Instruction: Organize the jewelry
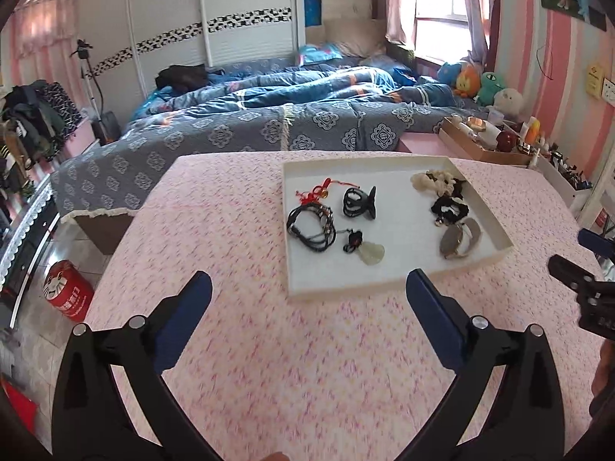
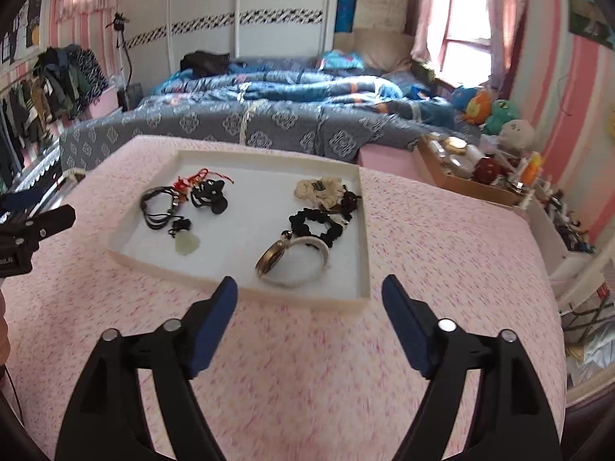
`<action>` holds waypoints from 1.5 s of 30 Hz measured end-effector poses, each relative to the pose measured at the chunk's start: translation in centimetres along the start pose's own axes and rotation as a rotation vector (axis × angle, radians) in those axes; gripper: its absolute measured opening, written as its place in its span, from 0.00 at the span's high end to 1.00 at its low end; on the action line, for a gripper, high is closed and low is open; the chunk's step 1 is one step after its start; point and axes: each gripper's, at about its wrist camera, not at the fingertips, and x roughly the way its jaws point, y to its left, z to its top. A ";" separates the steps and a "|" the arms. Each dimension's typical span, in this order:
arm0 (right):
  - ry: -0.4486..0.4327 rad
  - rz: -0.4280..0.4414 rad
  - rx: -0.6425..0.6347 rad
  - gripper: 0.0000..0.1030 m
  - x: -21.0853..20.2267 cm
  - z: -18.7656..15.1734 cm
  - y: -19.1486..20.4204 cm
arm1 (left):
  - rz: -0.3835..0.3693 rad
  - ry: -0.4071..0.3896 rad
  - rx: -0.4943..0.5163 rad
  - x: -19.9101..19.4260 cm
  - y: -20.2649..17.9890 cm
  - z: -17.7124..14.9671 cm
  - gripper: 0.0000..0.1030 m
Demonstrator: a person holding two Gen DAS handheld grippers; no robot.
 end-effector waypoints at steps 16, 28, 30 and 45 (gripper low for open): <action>-0.075 -0.059 0.130 0.11 -8.7 -7.7 0.3 | 0.037 -0.054 -0.025 -7.5 -0.9 -7.7 0.03; -0.082 -0.111 0.115 0.11 -10.1 -9.7 1.3 | 0.028 -0.066 -0.003 -8.6 -2.3 -9.9 0.03; -0.083 -0.119 0.116 0.11 -10.1 -9.8 1.3 | 0.034 -0.060 -0.002 -8.4 -2.3 -10.0 0.03; -0.079 -0.124 0.119 0.11 -10.0 -9.8 1.5 | 0.070 -0.067 -0.005 -8.1 -2.3 -10.0 0.03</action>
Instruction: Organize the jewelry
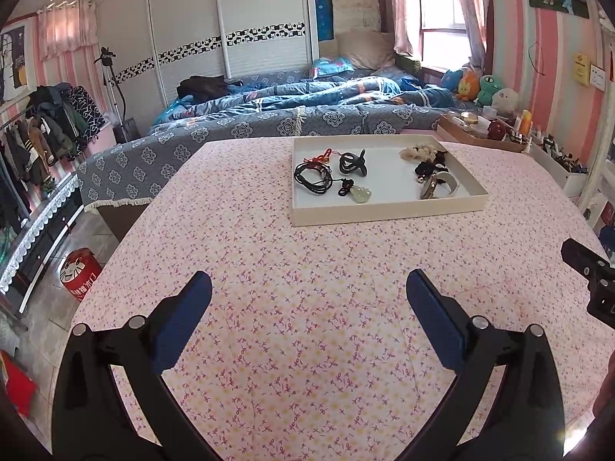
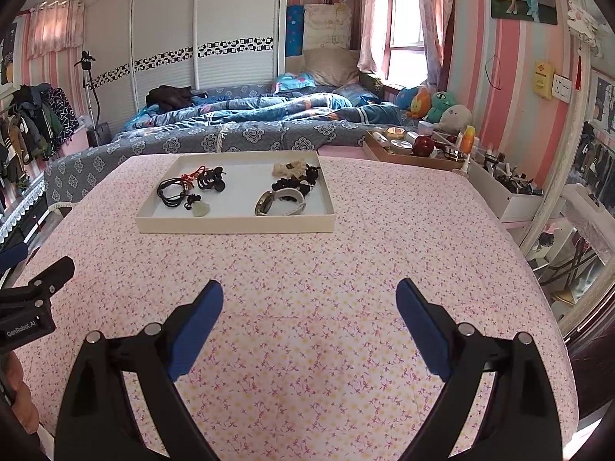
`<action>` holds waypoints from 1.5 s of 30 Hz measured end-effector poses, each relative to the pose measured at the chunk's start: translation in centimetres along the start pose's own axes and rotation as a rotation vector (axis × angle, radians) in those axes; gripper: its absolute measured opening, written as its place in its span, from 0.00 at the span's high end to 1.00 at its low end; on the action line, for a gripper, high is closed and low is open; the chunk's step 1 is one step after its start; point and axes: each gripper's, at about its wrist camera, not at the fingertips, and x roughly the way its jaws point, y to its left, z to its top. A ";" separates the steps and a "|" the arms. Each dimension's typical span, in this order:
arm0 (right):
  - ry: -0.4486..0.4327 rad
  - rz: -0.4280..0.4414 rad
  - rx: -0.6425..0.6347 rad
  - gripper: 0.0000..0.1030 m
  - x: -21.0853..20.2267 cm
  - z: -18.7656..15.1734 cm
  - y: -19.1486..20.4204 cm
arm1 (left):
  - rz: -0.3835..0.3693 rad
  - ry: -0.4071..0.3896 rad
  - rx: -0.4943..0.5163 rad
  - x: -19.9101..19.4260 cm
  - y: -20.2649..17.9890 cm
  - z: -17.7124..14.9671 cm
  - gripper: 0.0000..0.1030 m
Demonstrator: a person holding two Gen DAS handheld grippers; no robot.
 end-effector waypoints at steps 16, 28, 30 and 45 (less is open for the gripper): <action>0.021 0.004 0.004 0.11 0.4 -0.3 0.1 | -0.001 -0.006 0.017 0.0 -0.6 -0.2 0.03; 0.019 -0.008 -0.001 0.11 0.6 -0.6 0.0 | -0.002 0.015 0.015 0.1 -0.6 -0.4 0.03; 0.018 -0.011 -0.003 0.11 0.6 -0.6 0.0 | -0.004 0.015 0.015 0.1 -0.6 -0.4 0.03; 0.021 -0.012 0.001 0.11 0.8 -0.5 0.0 | 0.000 0.022 0.011 0.1 -0.6 -0.5 0.03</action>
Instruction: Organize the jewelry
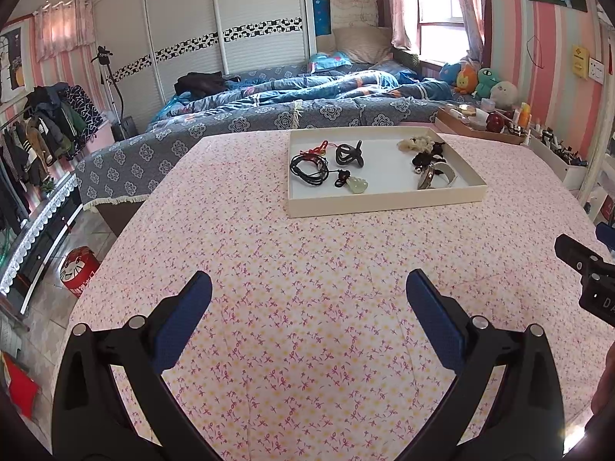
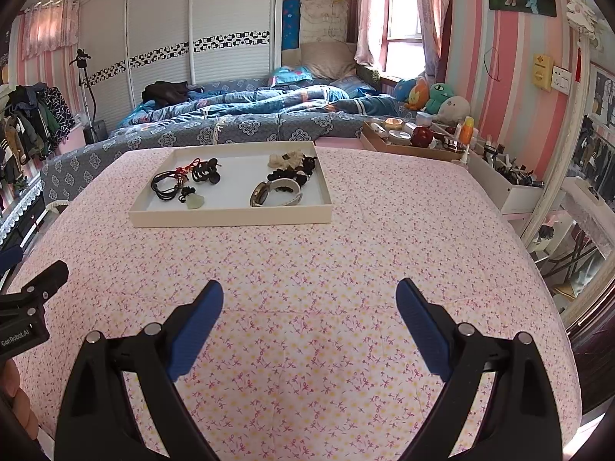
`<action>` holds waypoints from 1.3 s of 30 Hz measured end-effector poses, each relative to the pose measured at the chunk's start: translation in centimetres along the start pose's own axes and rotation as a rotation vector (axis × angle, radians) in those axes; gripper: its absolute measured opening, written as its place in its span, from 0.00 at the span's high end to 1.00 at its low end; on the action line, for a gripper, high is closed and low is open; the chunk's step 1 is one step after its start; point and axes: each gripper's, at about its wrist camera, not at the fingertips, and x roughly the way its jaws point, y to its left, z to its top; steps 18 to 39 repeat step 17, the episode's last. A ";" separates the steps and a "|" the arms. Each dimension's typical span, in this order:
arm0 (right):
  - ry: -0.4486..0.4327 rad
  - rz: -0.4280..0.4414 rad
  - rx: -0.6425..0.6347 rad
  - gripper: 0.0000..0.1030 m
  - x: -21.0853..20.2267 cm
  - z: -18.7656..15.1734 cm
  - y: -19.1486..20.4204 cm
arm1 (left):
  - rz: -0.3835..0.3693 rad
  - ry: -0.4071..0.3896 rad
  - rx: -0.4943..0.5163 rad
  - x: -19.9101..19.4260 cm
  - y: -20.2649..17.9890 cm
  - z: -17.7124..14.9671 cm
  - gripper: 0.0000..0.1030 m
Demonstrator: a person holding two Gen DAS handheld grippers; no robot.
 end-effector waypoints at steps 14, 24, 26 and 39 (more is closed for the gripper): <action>0.007 0.002 0.003 0.11 0.4 -0.2 -0.2 | 0.018 0.002 -0.008 -0.2 -0.1 -0.2 0.03; 0.007 0.002 0.003 0.11 0.4 -0.2 -0.2 | 0.023 0.003 -0.008 -0.1 0.0 -0.2 0.03; 0.007 0.002 0.003 0.11 0.4 -0.2 -0.2 | 0.023 0.003 -0.008 -0.1 0.0 -0.2 0.03; 0.007 0.002 0.003 0.11 0.4 -0.2 -0.2 | 0.023 0.003 -0.008 -0.1 0.0 -0.2 0.03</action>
